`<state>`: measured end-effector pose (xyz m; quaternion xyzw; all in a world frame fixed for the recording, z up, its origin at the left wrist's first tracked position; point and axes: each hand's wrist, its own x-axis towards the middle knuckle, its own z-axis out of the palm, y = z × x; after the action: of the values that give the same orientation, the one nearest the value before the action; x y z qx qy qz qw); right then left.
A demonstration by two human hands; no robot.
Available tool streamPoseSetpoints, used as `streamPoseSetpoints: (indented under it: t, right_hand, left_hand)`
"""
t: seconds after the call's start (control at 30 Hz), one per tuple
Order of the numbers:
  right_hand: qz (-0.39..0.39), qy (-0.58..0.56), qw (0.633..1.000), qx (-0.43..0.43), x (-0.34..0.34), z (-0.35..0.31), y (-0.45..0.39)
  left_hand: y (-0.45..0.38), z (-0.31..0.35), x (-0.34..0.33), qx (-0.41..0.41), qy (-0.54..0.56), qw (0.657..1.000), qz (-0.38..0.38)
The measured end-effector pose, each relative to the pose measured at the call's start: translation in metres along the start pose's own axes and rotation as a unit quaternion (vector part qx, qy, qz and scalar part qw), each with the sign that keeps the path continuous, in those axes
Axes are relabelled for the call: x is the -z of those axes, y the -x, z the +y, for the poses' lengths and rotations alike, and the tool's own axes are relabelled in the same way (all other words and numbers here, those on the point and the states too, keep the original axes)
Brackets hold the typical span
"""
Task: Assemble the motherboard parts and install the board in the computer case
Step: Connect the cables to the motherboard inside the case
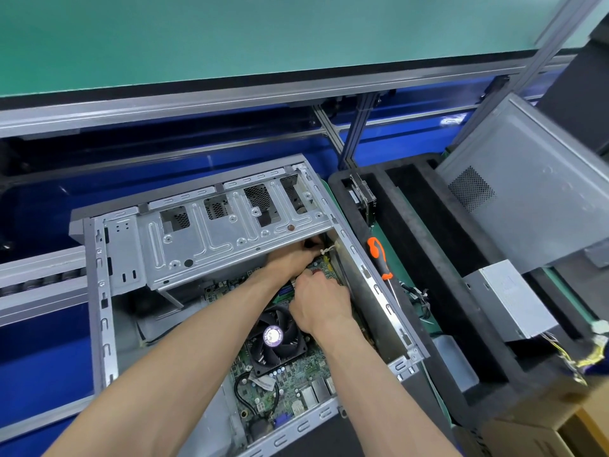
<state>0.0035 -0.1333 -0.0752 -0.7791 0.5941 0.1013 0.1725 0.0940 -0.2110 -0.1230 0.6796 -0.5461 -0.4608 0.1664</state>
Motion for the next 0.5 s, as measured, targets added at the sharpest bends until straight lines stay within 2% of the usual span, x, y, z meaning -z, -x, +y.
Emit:
streamPoseSetpoints:
  t: [0.07,0.17,0.33,0.5]
  right_hand:
    - [0.001,0.0,1.0,0.0,-0.0003,0.0001,-0.0001]
    - [0.001,0.0,1.0,0.0,0.0002,0.0001,-0.0001]
    - [0.003,-0.002,1.0,-0.002,0.0008,-0.0005,0.0005]
    - [0.003,-0.003,1.0,-0.002,0.0006,-0.0007,0.0004]
  left_hand:
    - [0.0004,0.001,-0.0006,-0.003,-0.013,1.0,-0.023]
    - [0.0001,-0.0002,-0.0004,-0.009,-0.062,0.998,0.02]
    - [-0.0008,0.0006,-0.0008,-0.006,-0.057,0.998,0.034]
    - [-0.0005,-0.0007,-0.0024,0.01,-0.028,0.999,0.011]
